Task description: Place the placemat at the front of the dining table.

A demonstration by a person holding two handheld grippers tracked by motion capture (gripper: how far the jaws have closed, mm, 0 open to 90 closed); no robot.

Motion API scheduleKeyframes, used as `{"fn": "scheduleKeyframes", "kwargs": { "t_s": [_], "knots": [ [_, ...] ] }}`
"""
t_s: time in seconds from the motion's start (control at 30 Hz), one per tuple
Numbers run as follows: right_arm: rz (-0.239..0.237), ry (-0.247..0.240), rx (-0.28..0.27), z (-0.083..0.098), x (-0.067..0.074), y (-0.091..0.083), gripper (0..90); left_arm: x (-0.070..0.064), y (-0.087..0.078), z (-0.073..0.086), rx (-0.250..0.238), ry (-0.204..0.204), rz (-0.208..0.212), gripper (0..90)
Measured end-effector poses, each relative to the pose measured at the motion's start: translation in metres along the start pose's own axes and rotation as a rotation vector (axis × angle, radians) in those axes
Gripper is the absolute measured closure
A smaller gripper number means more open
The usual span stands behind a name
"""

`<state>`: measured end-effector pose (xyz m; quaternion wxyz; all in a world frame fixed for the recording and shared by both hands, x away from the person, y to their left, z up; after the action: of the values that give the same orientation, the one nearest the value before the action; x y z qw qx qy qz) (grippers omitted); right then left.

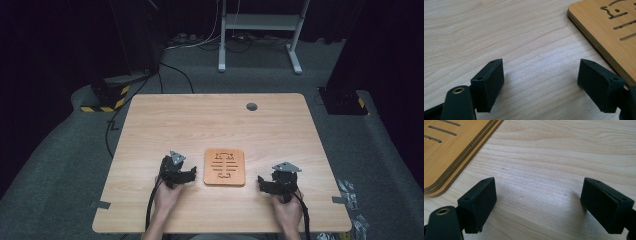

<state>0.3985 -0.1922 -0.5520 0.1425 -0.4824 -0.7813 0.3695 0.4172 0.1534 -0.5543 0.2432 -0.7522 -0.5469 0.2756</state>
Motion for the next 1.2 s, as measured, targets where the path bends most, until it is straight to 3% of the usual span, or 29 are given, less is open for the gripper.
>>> {"fn": "scheduleKeyframes", "kwargs": {
  "t_s": [0.53,0.77,1.2],
  "knots": [
    [0.001,-0.003,-0.002,0.000,0.000,0.000,13.0,-0.001,-0.004,0.001,0.029,-0.001,-0.009,21.5],
    [0.000,-0.002,-0.002,0.000,0.000,0.000,13.0,-0.007,-0.006,0.002,0.039,0.020,0.004,21.1],
    [0.001,-0.002,-0.002,0.000,0.000,0.000,13.0,-0.019,-0.012,0.000,0.014,0.011,0.053,21.8]
  ]
}}
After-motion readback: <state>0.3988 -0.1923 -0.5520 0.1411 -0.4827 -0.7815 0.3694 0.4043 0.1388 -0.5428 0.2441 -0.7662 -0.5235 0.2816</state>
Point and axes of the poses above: each handheld gripper's, and its own axes: y roughly forward along the jaws, z roughly out of its underside, x roughly to its left, the point moved 4 cm from there along y, roughly forward along the jaws, and after that the axes turned 11 degrees about -y, right-handed, at the moved point
